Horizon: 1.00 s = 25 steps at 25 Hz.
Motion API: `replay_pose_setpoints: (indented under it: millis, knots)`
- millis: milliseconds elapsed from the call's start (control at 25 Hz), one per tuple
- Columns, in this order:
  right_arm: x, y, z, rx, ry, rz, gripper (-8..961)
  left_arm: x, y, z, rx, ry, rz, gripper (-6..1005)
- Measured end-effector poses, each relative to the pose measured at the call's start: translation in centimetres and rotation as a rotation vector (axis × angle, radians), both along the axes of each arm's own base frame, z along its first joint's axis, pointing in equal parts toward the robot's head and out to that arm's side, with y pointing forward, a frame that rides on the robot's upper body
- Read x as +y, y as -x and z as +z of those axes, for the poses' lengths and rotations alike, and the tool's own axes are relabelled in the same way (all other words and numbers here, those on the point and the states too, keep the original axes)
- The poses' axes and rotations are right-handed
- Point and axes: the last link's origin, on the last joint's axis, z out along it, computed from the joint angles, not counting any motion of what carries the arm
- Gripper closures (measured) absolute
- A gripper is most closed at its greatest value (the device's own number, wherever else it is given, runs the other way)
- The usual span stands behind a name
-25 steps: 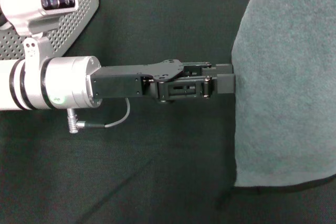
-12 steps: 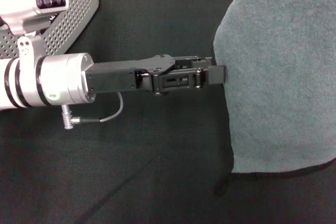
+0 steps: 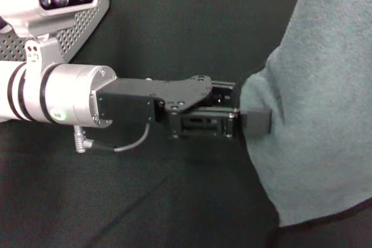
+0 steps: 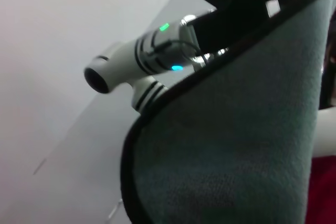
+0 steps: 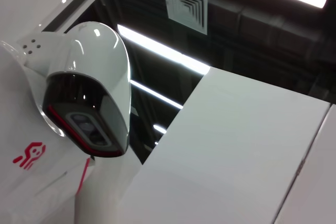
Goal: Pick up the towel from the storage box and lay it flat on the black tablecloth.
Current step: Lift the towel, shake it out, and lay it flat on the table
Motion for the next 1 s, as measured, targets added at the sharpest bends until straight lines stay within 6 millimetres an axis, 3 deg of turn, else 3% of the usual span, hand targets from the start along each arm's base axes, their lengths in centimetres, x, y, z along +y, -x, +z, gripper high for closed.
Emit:
replay_pose_setpoints:
  millis: [320,720,1000]
  knots:
    - [0.1,-1.0,0.1,0.023,-0.011,-0.039,945,-0.1,0.0,0.0,-0.005,-0.004,-0.004,497]
    - [0.0,-3.2,0.1,0.039,-0.023,-0.109,946,0.2,0.7,0.9,-0.051,-0.054,0.050,870]
    - [-0.4,-4.9,0.3,0.037,-0.030,-0.163,945,0.4,2.0,2.4,-0.091,-0.124,0.111,977]
